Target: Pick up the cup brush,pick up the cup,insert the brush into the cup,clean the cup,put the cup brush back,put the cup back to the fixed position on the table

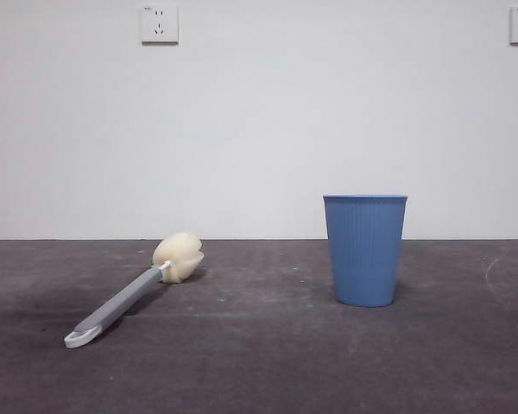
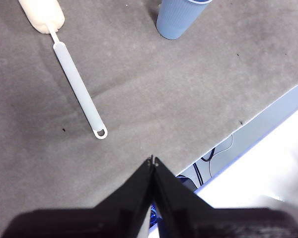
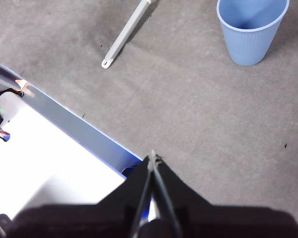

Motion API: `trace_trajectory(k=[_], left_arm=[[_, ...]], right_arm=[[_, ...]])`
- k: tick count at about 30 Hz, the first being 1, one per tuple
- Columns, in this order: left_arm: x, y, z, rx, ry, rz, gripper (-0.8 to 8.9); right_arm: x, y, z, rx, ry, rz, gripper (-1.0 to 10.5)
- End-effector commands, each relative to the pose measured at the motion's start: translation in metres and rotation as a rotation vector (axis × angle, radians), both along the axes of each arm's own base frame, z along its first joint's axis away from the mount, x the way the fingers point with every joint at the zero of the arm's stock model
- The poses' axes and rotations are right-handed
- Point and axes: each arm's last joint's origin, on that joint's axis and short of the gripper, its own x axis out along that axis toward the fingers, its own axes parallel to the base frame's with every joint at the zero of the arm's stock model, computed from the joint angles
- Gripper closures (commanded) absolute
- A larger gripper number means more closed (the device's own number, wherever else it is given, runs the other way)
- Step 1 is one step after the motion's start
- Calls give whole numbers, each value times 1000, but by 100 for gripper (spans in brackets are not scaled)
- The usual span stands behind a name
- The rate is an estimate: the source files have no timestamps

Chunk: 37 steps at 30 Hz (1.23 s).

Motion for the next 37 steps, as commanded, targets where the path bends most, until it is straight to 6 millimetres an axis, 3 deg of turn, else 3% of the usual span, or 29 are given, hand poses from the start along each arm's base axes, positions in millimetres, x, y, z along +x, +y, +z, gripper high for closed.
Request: trace_trajectory(k=[1,15,23,26,30,33,37], left_arm=[[0,0,-2,5,-2,-13,816],[0,-1,-2,9,-6,-19,817],[3,9,5,106,-191,30,817],[6,18,16,105,-387,64,817],[9,35,35,19,-903,256,817],[11,47,13,13,-1149,389,817],[15,56,-32,67,-1129,458,817]], right_arm=[[0,0,0,-2,-6,-1,945],[0,0,0,-1,-6,-1,946],[0,0,0,-2,-5,-1,945],[0,0,0,-3,-5,-1,945],[0,0,0,-2,-5,-1,945],[0,0,0,-2,-5,-1,945],[0,0,0,-2,-5,-1,945]])
